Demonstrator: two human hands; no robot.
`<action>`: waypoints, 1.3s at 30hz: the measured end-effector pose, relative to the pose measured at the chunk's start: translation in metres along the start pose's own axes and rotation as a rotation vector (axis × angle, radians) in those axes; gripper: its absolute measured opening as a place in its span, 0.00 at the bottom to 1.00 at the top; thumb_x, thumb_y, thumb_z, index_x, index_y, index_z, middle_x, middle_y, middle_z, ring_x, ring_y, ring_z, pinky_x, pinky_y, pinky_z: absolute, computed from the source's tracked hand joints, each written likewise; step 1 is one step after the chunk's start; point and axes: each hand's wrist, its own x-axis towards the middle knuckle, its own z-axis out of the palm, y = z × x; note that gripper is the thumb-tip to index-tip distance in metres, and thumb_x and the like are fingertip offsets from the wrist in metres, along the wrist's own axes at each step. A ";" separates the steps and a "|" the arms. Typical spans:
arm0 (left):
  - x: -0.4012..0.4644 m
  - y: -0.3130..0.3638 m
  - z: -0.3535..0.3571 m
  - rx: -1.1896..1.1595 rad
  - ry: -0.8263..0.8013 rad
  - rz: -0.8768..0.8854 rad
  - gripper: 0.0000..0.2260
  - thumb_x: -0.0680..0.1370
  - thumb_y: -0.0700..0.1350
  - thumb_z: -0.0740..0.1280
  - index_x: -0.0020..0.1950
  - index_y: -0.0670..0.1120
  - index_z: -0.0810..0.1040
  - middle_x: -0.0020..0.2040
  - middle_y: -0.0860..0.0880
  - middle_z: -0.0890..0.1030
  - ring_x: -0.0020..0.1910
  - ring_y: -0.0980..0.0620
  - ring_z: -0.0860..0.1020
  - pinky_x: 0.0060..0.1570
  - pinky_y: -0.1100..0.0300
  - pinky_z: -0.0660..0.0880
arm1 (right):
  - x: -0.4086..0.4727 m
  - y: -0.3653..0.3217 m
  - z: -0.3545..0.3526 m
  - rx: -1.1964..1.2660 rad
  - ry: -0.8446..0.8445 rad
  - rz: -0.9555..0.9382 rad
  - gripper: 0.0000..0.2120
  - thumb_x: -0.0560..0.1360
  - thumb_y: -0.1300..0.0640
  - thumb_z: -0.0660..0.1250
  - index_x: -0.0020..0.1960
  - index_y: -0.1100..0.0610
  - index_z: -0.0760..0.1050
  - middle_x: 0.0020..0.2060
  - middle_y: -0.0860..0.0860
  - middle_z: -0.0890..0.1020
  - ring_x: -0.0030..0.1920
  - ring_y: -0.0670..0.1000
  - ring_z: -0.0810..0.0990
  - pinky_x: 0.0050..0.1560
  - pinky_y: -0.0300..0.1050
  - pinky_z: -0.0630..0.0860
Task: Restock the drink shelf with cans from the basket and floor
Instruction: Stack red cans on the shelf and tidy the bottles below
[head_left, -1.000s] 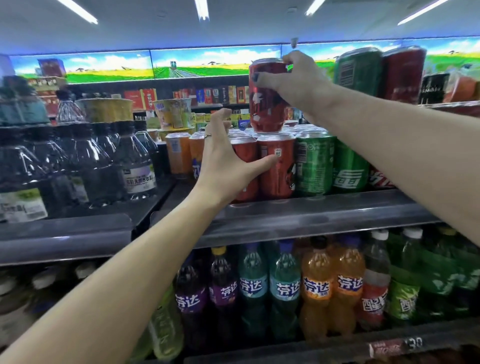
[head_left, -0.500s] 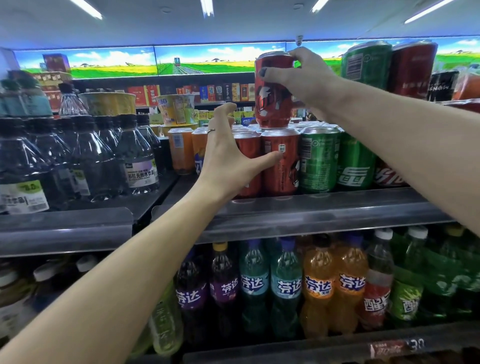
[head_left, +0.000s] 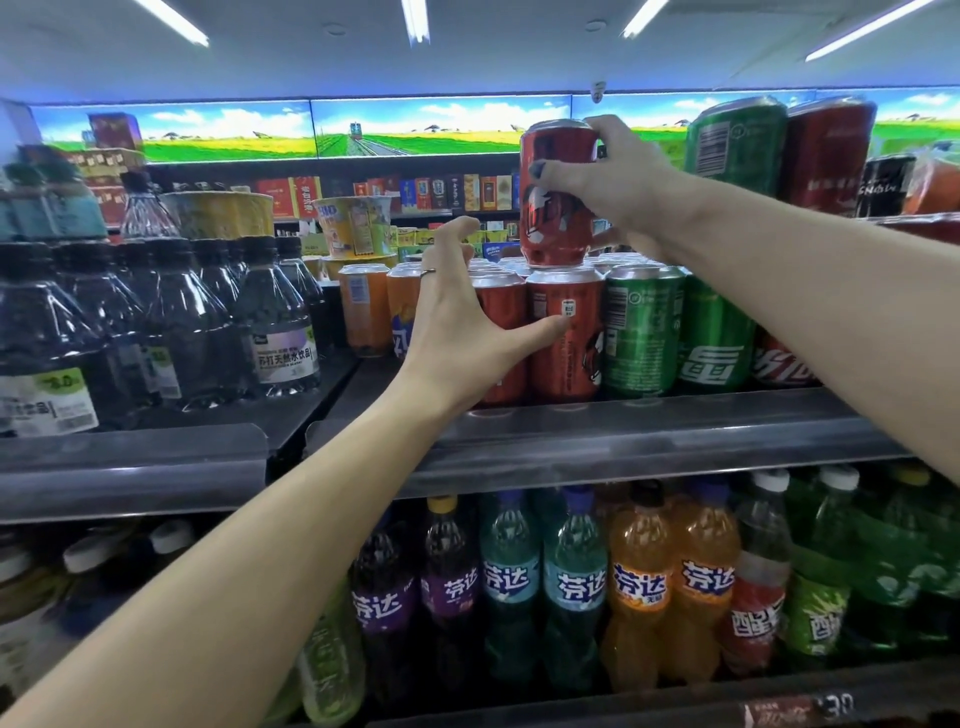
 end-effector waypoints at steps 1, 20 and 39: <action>0.000 0.000 0.000 0.001 0.001 0.001 0.44 0.70 0.56 0.82 0.76 0.54 0.59 0.74 0.50 0.67 0.74 0.52 0.66 0.72 0.43 0.71 | 0.002 0.002 0.002 0.000 0.005 -0.002 0.33 0.77 0.52 0.76 0.75 0.53 0.63 0.54 0.55 0.82 0.46 0.53 0.88 0.52 0.60 0.85; 0.001 -0.003 0.001 0.003 -0.008 0.022 0.44 0.70 0.55 0.82 0.76 0.53 0.59 0.75 0.49 0.66 0.75 0.52 0.66 0.74 0.48 0.67 | 0.018 0.016 0.007 -0.059 -0.006 -0.024 0.39 0.73 0.44 0.77 0.76 0.52 0.61 0.59 0.56 0.80 0.55 0.57 0.85 0.56 0.59 0.83; 0.000 -0.002 0.002 -0.003 0.009 0.039 0.45 0.70 0.53 0.83 0.78 0.51 0.58 0.76 0.47 0.64 0.75 0.50 0.65 0.70 0.55 0.64 | 0.013 0.011 0.013 -0.253 -0.023 0.043 0.32 0.71 0.36 0.76 0.61 0.60 0.78 0.49 0.54 0.88 0.49 0.53 0.87 0.60 0.53 0.80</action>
